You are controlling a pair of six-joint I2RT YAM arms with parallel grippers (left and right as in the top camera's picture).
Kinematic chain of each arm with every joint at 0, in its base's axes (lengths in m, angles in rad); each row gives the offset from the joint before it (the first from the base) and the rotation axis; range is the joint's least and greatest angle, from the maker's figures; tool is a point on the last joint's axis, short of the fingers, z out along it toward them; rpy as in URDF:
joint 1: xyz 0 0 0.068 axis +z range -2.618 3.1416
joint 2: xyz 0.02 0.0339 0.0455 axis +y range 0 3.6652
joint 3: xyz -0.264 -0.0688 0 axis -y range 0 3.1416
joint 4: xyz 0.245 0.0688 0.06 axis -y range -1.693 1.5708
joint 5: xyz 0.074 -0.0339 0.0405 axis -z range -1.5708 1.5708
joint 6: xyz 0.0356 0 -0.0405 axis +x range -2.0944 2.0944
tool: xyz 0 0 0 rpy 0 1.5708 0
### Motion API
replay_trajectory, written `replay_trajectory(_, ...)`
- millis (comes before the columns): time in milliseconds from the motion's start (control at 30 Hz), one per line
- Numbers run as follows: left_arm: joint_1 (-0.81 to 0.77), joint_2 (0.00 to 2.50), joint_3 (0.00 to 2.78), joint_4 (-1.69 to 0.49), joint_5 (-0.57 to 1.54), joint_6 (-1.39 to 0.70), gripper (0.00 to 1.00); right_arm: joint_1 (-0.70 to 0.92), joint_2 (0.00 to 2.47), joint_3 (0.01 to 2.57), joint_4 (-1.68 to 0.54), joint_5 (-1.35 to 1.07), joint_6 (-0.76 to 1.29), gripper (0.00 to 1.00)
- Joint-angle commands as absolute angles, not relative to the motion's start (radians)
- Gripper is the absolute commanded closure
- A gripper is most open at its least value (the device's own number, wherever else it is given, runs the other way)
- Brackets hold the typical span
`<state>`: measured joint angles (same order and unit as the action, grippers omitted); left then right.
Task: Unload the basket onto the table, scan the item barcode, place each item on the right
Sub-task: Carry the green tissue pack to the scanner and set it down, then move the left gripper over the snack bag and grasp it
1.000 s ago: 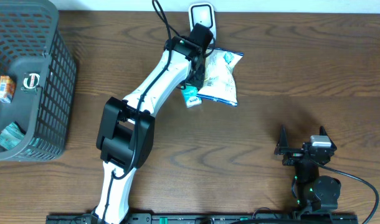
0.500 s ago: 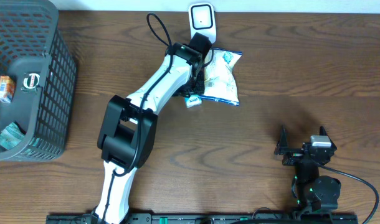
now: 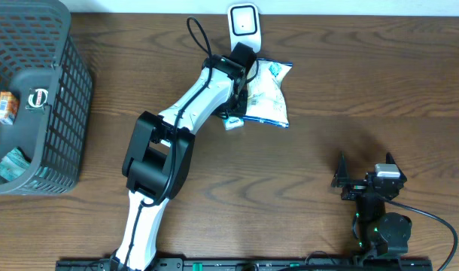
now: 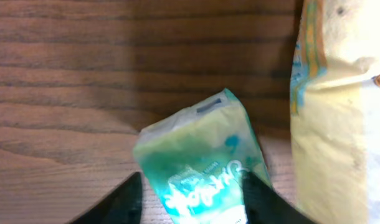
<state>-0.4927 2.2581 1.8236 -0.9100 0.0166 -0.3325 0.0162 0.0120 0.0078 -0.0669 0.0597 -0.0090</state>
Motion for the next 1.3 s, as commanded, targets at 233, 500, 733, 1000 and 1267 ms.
replay_trajectory(233, -0.464, 2.317, 1.820, -0.830, 0.007, -0.171, 0.49, 0.014, 0.006, 0.006, -0.070, 0.061, -0.016, 0.01)
replay_trajectory(500, -0.357, 2.286, 1.878, -0.802, 0.012, -0.124, 0.59, 0.014, 0.006, 0.005, -0.070, 0.061, -0.016, 0.01)
replay_trajectory(733, -0.319, 2.184, 1.925, -0.783, 0.095, -0.123, 0.47, 0.014, 0.006, 0.006, -0.070, 0.061, -0.016, 0.01)
replay_trajectory(1000, -0.328, 2.133, 1.922, -0.841, 0.176, -0.136, 0.54, 0.014, 0.006, 0.005, -0.070, 0.061, -0.016, 0.01)
replay_trajectory(1267, -0.369, 2.176, 1.806, -0.891, 0.120, -0.220, 0.48, 0.014, 0.006, 0.006, -0.070, 0.061, -0.016, 0.01)
